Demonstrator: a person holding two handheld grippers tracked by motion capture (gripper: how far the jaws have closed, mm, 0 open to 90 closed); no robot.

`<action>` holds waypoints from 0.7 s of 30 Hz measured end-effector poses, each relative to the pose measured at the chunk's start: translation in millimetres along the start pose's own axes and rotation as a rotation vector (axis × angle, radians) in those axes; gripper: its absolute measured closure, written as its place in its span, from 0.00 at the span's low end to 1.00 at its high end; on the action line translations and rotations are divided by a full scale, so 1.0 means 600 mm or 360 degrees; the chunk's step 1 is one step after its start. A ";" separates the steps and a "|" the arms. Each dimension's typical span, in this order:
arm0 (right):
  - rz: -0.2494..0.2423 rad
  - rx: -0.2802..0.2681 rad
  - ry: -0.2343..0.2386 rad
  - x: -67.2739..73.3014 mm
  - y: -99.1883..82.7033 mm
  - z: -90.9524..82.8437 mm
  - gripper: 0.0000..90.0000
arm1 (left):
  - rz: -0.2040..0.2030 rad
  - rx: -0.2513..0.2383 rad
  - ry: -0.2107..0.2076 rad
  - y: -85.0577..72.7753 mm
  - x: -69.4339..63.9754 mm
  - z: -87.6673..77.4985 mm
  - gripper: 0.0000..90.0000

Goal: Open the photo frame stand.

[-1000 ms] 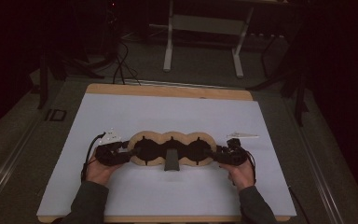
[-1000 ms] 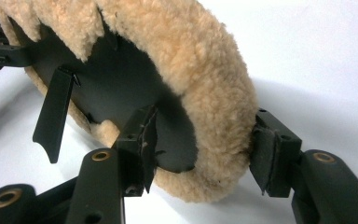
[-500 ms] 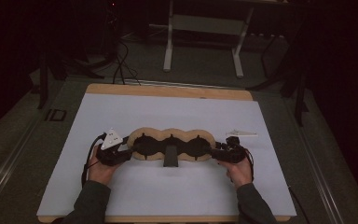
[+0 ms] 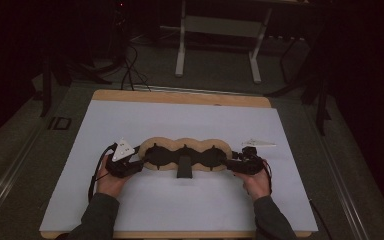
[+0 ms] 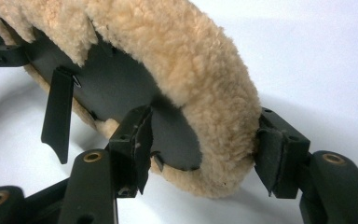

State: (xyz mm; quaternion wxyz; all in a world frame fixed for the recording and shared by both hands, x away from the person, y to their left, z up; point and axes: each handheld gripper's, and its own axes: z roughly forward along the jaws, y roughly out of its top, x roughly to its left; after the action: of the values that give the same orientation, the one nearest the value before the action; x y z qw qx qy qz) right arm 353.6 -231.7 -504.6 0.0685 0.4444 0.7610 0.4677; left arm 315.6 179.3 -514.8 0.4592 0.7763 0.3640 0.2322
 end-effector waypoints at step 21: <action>0.0047 0.0001 0.0113 0.003 -0.018 -0.018 0.39 | -0.0111 0.0030 -0.0112 -0.004 -0.006 -0.025 0.56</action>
State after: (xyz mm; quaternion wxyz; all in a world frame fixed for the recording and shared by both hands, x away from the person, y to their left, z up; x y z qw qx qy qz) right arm 340.1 -239.4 -506.4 0.0344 0.4386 0.7566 0.4838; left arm 302.4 185.3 -509.9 0.4724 0.7751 0.3765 0.1851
